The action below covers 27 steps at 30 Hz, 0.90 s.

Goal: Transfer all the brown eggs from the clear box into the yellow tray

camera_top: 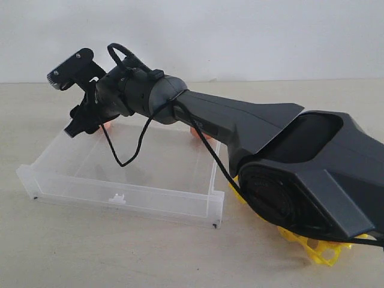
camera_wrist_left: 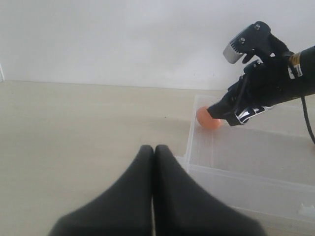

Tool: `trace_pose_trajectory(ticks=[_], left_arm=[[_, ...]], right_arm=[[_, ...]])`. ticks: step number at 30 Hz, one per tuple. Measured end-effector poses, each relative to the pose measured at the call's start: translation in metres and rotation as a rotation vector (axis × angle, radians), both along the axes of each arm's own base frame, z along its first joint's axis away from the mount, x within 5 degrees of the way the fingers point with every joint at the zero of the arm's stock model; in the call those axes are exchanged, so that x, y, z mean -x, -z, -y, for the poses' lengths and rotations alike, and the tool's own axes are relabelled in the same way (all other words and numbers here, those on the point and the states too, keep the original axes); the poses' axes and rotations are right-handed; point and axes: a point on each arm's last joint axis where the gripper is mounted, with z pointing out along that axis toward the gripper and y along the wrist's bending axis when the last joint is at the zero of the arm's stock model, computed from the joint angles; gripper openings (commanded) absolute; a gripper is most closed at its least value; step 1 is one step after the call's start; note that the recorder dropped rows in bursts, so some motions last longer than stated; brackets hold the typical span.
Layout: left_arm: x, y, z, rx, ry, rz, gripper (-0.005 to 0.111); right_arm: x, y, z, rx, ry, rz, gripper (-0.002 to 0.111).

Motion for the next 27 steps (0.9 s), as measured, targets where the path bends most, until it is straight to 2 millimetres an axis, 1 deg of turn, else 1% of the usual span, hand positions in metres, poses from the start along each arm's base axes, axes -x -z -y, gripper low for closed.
trace_pose_trajectory(ticks=[1,7,11,15,18,22,25,27], left_arm=[[0.000,0.000,0.000,0.000,0.000,0.000,-0.004],[0.000,0.000,0.000,0.000,0.000,0.000,-0.004],[0.000,0.000,0.000,0.000,0.000,0.000,-0.004],[0.000,0.000,0.000,0.000,0.000,0.000,-0.004],[0.000,0.000,0.000,0.000,0.000,0.000,-0.004],[0.000,0.000,0.000,0.000,0.000,0.000,-0.004],[0.000,0.000,0.000,0.000,0.000,0.000,-0.004],[0.000,0.000,0.000,0.000,0.000,0.000,-0.004]], right_arm=[[0.000,-0.002,-0.001,-0.017,-0.006,0.014,0.058],[-0.002,-0.006,-0.005,-0.082,-0.008,0.042,0.058],[-0.003,0.003,-0.007,-0.088,-0.015,0.045,0.058],[-0.004,0.019,-0.008,-0.083,-0.022,0.041,0.059],[-0.004,0.023,-0.009,-0.080,-0.027,0.051,0.064],[-0.006,0.026,-0.010,-0.083,-0.044,0.090,0.065],[-0.006,0.033,-0.011,-0.085,-0.046,0.092,0.065],[-0.006,0.042,-0.011,-0.073,-0.048,0.087,0.065]])
